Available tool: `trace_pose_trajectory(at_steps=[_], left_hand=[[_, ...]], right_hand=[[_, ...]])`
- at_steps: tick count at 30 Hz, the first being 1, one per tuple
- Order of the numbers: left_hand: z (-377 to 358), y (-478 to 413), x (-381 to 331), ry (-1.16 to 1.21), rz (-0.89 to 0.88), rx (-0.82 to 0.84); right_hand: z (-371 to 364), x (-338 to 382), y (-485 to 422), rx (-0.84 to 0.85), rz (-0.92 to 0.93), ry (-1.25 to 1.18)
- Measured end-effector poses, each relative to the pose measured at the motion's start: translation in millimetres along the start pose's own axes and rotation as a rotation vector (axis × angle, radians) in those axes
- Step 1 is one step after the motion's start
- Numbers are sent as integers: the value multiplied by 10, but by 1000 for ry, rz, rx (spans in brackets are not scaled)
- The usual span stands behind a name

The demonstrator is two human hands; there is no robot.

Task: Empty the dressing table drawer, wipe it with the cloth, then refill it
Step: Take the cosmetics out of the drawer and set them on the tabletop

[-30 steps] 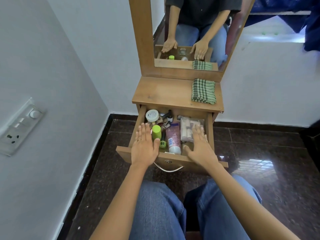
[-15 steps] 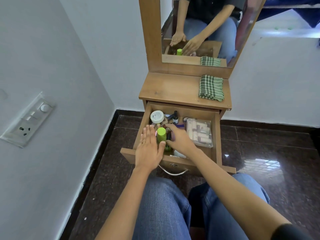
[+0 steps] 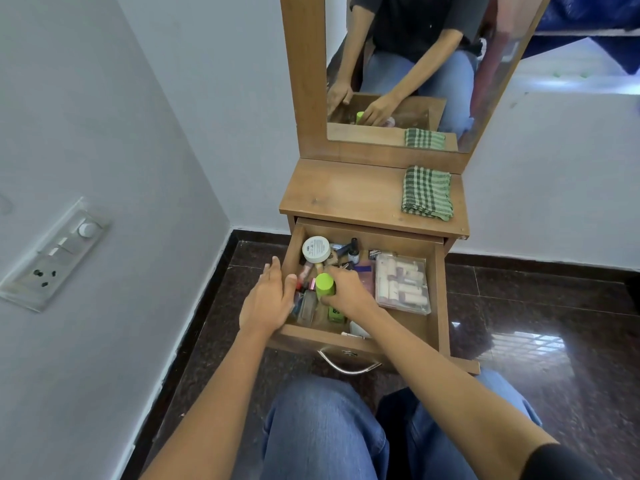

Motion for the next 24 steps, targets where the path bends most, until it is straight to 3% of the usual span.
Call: trace_pose_trajectory(at_steps=[3,9,13,18,24], left_hand=[[-6,26,19,10,17,-37],[-6,-3,32,32,51,-57],[-12,-7,42,47,52,-61],[-18,-4,55,53,58,-69],[-36,-18,89,58,51,-65]], right_hand=[[112,44,-35,-45,53,-43],[770,402,-364,-337,182,-237],[1112,512,-903,-457,143,-153],[1159,426,-1439,-408,43,-90],[1007,340,-1698,-459,56,-167]])
Point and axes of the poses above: each hand's wrist, its own y-axis away from the middle knuckle, its own z-axis out of the back of the hand, x = y × z, the point moved 1 cm from there along -y, towards the middle knuckle, and after that the axes turned 3 degrees about y, right-handed, at the moved point
